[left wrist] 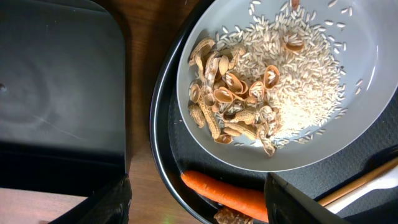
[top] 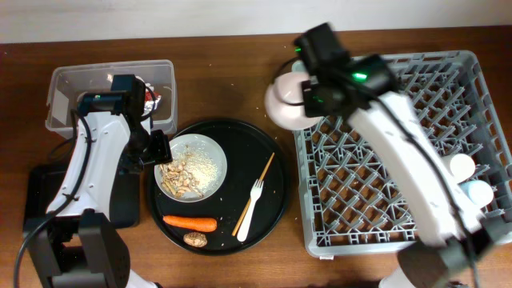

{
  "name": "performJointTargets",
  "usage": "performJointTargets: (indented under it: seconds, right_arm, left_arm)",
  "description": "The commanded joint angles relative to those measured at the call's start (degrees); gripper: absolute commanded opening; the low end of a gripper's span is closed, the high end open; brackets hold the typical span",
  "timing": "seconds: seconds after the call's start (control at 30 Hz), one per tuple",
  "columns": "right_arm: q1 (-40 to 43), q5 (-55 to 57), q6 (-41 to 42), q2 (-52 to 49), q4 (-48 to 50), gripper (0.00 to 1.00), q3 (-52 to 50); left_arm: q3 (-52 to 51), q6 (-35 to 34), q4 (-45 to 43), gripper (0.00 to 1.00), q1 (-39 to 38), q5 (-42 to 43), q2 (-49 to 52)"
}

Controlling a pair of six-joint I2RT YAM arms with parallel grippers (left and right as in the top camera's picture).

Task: Sort waste into correct bins and load items into the dishwasher rack
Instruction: 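Carry the pink bowl to the rack's back right and release it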

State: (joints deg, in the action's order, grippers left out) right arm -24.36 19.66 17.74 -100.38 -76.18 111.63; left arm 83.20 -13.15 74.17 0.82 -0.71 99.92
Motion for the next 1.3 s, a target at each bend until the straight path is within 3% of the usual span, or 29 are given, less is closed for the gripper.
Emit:
performJointTargets:
  seconds: [0.0,0.2,0.5,0.77,1.27]
  right_arm:
    - [4.63,27.89,4.85,3.39,-3.89,0.04,0.79]
    - [16.50,50.51,17.00,0.59,-4.46,0.04,-1.84]
    - [30.93,50.40,19.19,-10.93,3.93,0.04,-5.73]
    - [30.80,47.32,19.19,-20.65,6.40,0.04,-5.75]
    - [24.35,45.13,18.97,-21.64,7.04,0.04,-10.86]
  left_arm:
    - [0.31,-0.74,0.02,0.68,0.11,-0.57,0.33]
    - [0.31,-0.74,0.04,0.68,0.09,-0.57,0.33]
    - [0.31,-0.76,0.02,0.68,0.09,0.96,0.33]
    - [0.31,-0.79,0.00,0.68,0.09,2.86,0.33]
    - [0.31,-0.76,-0.17,0.68,0.09,2.86,0.33]
